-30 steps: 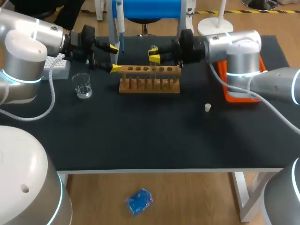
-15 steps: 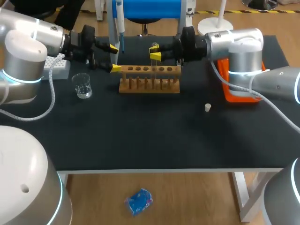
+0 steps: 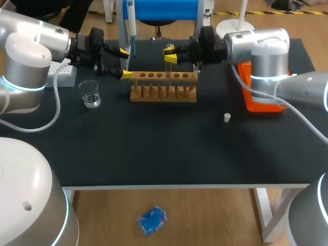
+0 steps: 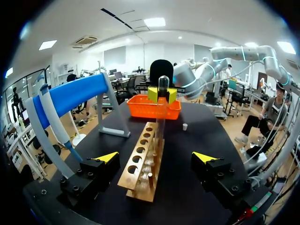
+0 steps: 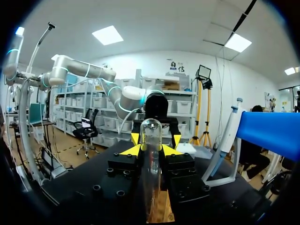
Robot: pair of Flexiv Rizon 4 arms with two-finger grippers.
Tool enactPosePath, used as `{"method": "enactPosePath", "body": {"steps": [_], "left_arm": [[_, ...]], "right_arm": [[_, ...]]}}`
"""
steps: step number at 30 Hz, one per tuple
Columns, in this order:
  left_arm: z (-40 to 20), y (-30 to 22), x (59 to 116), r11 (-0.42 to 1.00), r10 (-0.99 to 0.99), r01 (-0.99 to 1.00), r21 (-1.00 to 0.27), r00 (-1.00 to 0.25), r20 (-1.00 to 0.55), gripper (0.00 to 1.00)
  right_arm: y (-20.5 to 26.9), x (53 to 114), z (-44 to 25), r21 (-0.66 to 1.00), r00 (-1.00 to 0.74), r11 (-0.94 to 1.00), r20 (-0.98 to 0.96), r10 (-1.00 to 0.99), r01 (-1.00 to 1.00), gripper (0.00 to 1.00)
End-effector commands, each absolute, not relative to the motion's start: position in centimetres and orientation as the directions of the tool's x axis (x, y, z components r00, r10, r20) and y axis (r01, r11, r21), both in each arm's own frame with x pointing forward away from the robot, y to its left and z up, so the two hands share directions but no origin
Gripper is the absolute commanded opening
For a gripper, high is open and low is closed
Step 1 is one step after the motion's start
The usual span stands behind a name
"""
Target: Invert the test tube, pick up the pipette, mount the tip to pipette, aspirate from beaker and dispense into the tube, eject the tip, return the pipette, and cap with the stopper.
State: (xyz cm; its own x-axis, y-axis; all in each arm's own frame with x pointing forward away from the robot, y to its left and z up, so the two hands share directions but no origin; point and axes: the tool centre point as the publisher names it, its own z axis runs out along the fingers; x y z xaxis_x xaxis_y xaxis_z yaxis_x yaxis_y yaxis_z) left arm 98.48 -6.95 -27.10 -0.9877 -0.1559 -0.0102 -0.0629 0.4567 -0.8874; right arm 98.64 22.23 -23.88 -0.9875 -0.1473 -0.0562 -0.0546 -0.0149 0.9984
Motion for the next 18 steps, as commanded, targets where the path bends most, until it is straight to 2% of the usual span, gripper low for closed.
{"method": "enactPosePath", "body": {"steps": [1,18], "left_arm": [[-27.2,-6.9,98.6,0.456,-0.154,-0.062,-0.888,-0.988,-0.01,1.0],[-27.2,-6.9,98.6,0.456,-0.154,-0.062,-0.888,-0.988,-0.01,1.0]], "right_arm": [[22.1,98.4,-23.3,0.998,-0.987,-0.011,-0.061,-0.145,-0.061,0.0],[21.8,98.1,-20.8,0.996,-0.985,-0.026,-0.094,-0.148,-0.091,0.0]]}}
